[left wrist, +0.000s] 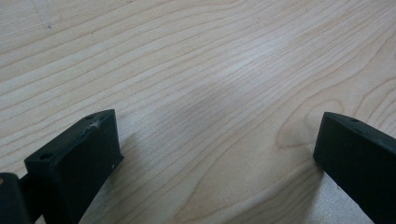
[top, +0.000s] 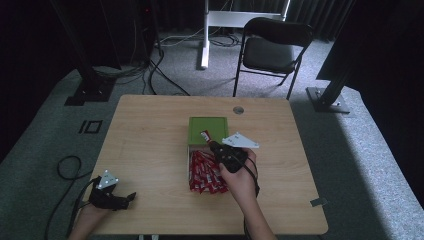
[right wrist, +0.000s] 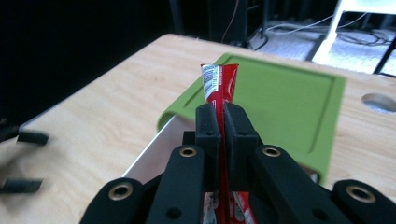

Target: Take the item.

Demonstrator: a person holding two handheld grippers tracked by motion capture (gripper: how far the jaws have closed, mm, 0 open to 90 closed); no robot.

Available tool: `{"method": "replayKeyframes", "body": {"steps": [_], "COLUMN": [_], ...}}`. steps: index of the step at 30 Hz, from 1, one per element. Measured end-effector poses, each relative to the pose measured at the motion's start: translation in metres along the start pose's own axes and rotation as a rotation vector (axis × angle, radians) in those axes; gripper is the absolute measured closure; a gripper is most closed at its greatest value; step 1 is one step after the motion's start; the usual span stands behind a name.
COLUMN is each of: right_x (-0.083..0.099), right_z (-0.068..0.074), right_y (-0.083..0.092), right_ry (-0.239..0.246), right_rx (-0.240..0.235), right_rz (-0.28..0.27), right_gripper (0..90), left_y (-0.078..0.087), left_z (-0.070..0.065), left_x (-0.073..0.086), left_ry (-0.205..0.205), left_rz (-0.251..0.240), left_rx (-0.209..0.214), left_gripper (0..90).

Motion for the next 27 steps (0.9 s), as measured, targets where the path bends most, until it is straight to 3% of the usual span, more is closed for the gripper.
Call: {"method": "replayKeyframes", "body": {"steps": [12,21,27], "right_x": [-0.014,-0.009,0.005], "right_z": [-0.031,-0.052,-0.071], "right_y": [0.001,0.000,-0.008], "right_ry": [-0.072,-0.122,-0.196], "right_rx": [0.099,0.178,0.225], "right_rz": [-0.079,-0.122,-0.141], "right_gripper": [85.7,85.6,85.6], "left_y": [0.000,0.000,0.000], "left_z": [0.000,0.000,0.000], "left_x": [0.000,0.000,0.000], "left_ry": [0.000,-0.002,-0.002], "left_rz": [0.000,0.000,0.001], "left_rx": [0.000,-0.001,-0.001], "left_gripper": [1.4,1.4,1.4]}}
Point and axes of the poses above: each handheld gripper's, and its own axes: y roughly backward along the jaws, x roughly out of its underside, z roughly to its left, the point moved 4 cm from there along -y, roughly forward along the jaws, and after that the axes turned 7 degrees about -y, right-handed, at the moved point
